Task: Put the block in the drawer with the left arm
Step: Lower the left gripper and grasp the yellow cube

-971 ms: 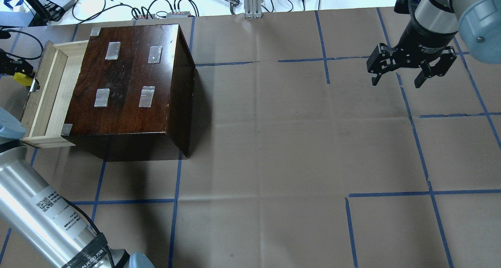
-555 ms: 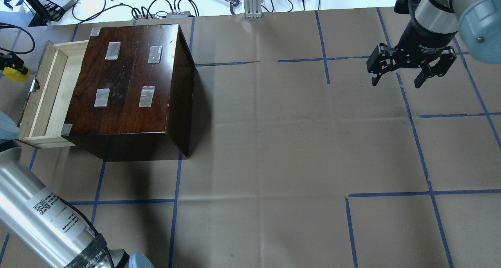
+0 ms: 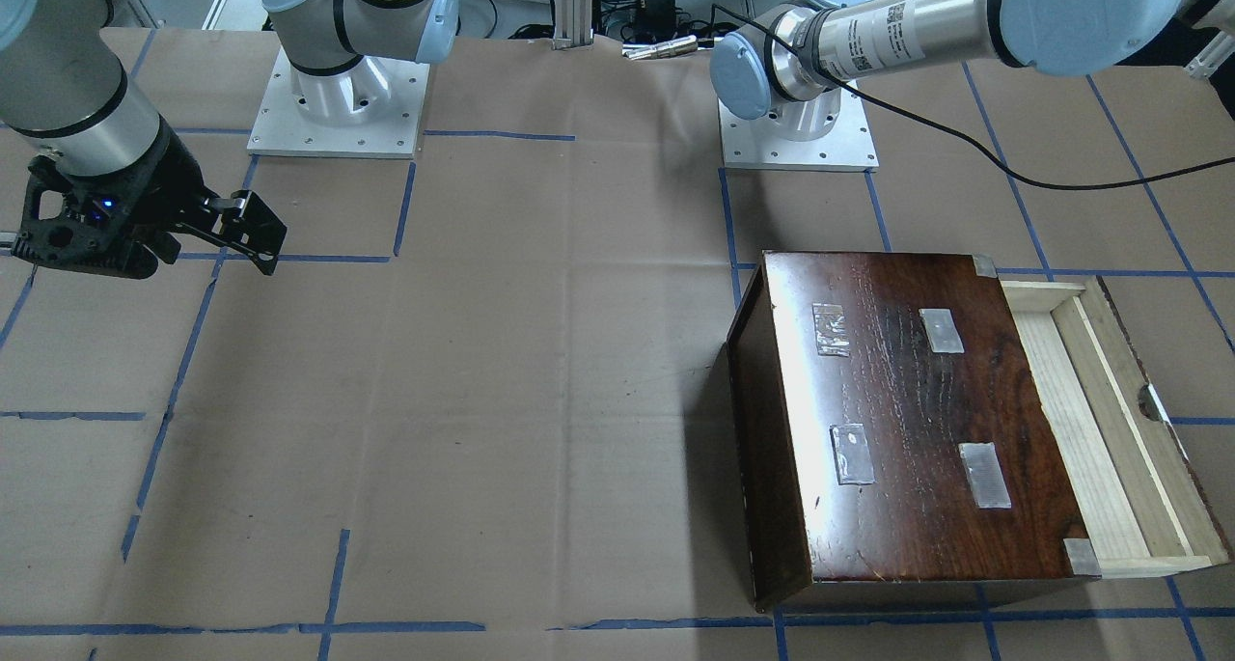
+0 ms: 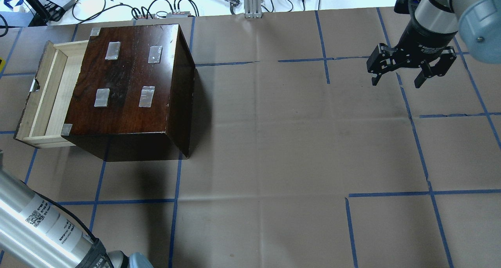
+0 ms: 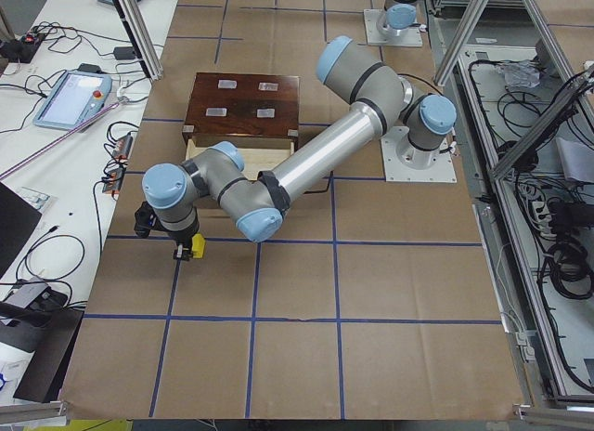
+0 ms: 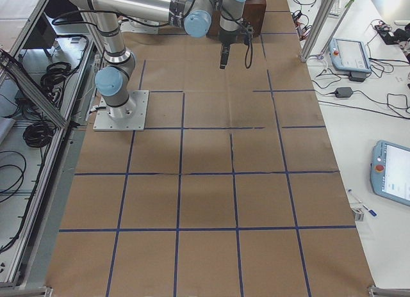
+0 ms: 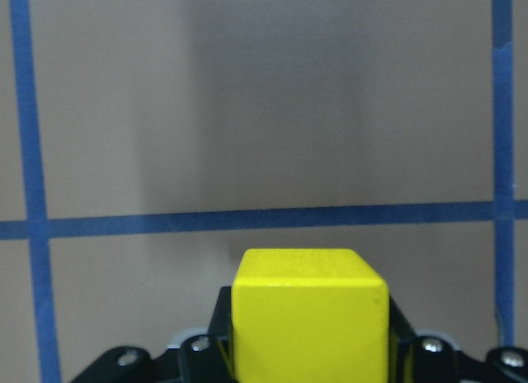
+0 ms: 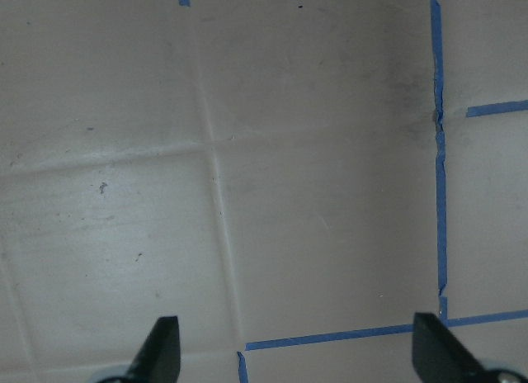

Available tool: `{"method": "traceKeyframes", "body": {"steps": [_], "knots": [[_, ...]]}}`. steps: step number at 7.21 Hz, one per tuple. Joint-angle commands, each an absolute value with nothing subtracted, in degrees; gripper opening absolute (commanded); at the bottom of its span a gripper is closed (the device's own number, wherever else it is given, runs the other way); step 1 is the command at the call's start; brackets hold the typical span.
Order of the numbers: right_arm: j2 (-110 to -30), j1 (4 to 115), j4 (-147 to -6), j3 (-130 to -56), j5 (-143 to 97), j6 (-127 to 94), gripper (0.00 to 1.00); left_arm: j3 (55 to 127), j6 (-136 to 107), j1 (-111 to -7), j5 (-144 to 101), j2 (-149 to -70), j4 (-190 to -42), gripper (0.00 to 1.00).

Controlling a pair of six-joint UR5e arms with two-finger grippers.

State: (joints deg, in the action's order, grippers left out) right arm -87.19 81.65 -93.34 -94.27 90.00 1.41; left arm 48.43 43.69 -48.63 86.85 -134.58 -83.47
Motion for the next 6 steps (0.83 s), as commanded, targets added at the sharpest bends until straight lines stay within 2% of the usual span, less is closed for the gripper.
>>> {"method": "traceKeyframes", "body": {"steps": [1,6], "knots": [[-87.19,81.65,-93.34,-94.22,90.0,1.41,1.0,57.34,43.51,-48.69,86.84,-125.46,-84.38,0.23],[-87.19,81.65,-93.34,-94.22,90.0,1.41,1.0,77.22,36.49,-49.57,86.57,-108.04,-83.67,0.23]]}}
